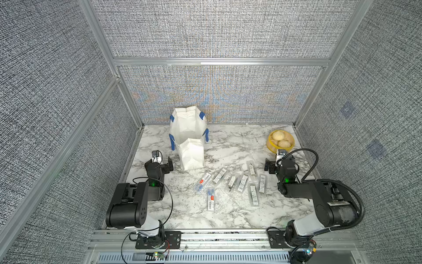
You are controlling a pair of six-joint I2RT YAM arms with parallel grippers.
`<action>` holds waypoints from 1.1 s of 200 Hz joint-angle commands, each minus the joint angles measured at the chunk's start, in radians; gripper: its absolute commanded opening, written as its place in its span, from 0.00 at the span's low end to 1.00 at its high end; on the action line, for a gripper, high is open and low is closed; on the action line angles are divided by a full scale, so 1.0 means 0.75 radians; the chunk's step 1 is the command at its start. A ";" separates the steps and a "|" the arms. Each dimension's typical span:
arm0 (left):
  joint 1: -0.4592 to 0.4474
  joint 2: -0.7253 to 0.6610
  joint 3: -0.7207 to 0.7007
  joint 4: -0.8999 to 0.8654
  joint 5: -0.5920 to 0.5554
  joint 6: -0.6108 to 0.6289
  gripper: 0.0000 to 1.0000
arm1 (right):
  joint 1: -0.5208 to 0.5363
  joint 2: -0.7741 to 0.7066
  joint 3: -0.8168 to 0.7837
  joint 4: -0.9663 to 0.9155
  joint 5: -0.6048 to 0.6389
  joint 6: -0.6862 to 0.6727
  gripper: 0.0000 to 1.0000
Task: Put the compass set into the canvas bag
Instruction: Pick up the compass set at the center of the board.
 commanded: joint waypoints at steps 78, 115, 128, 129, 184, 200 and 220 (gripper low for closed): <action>0.001 0.002 0.017 -0.003 0.022 0.001 0.98 | 0.007 -0.002 -0.003 0.030 -0.009 -0.003 0.99; 0.002 0.000 0.012 0.003 0.024 0.001 0.98 | 0.011 -0.005 -0.002 0.032 -0.012 -0.012 0.99; 0.002 -0.001 0.012 0.007 0.024 0.001 0.98 | 0.015 -0.002 -0.002 0.034 -0.002 -0.014 0.99; 0.002 -0.001 0.012 0.007 0.024 0.001 0.99 | 0.016 -0.002 -0.001 0.033 -0.002 -0.014 0.99; 0.003 0.001 0.009 0.011 0.024 -0.001 0.98 | 0.018 -0.003 -0.001 0.032 0.002 -0.010 0.99; 0.001 0.003 0.009 0.011 0.020 -0.003 0.98 | 0.018 0.002 0.001 0.030 0.002 -0.007 0.99; 0.001 -0.002 -0.009 0.040 0.028 0.002 0.99 | 0.016 -0.004 -0.005 0.039 0.002 -0.009 0.99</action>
